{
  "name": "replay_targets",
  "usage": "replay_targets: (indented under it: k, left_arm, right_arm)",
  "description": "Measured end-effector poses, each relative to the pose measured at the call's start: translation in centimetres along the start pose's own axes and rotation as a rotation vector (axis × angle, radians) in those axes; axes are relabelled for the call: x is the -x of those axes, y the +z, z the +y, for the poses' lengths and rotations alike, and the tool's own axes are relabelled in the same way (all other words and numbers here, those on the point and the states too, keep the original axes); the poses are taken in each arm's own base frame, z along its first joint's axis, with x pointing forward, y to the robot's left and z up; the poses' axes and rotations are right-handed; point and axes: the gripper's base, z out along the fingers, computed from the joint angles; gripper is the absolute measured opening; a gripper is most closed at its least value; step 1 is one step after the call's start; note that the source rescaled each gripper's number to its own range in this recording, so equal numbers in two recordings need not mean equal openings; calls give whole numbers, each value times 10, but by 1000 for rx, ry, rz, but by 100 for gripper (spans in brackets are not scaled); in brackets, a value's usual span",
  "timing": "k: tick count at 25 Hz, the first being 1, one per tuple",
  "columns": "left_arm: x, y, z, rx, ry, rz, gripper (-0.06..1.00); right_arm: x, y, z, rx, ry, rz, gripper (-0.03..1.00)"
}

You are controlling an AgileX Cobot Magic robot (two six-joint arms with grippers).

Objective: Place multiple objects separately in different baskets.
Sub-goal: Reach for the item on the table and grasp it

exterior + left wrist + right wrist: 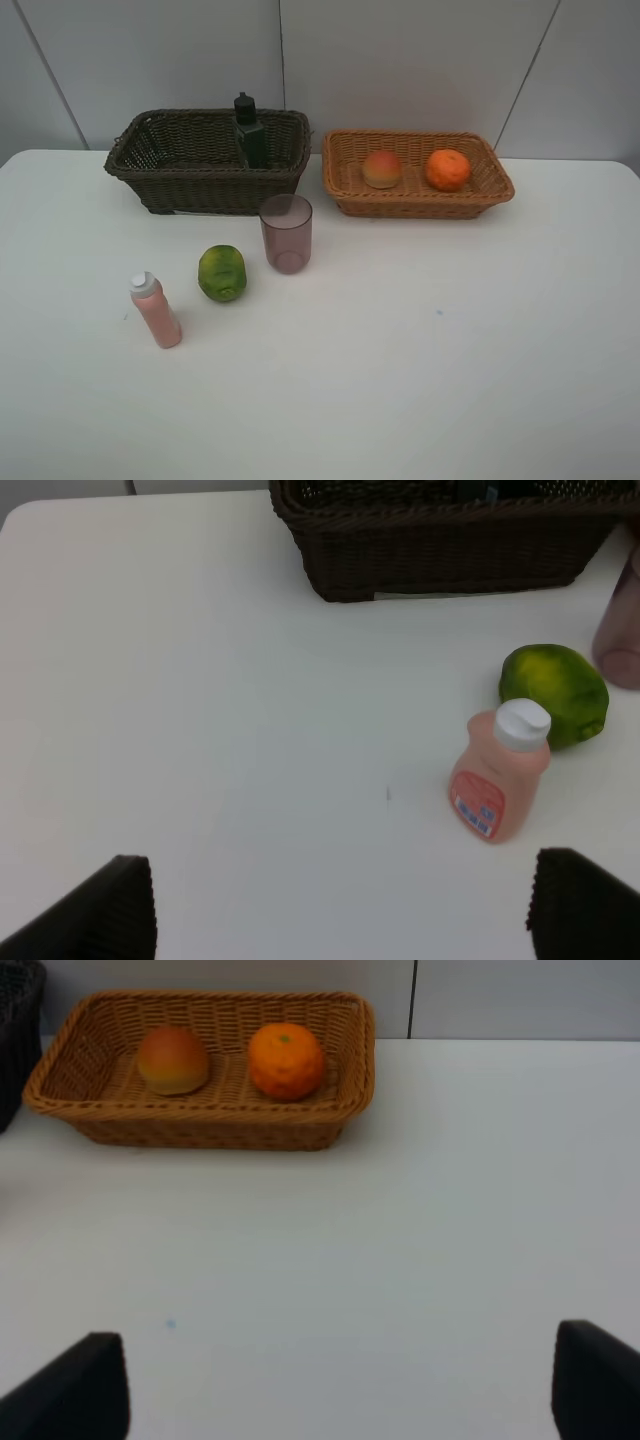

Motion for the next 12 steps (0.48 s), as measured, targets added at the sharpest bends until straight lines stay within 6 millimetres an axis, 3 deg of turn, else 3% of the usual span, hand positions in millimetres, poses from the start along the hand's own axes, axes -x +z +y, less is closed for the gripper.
replay_targets:
  k: [12]
  left_arm:
    - [0,0,0,0,0,0,96]
  right_arm:
    - [0,-1,1,-73,27,-2,84]
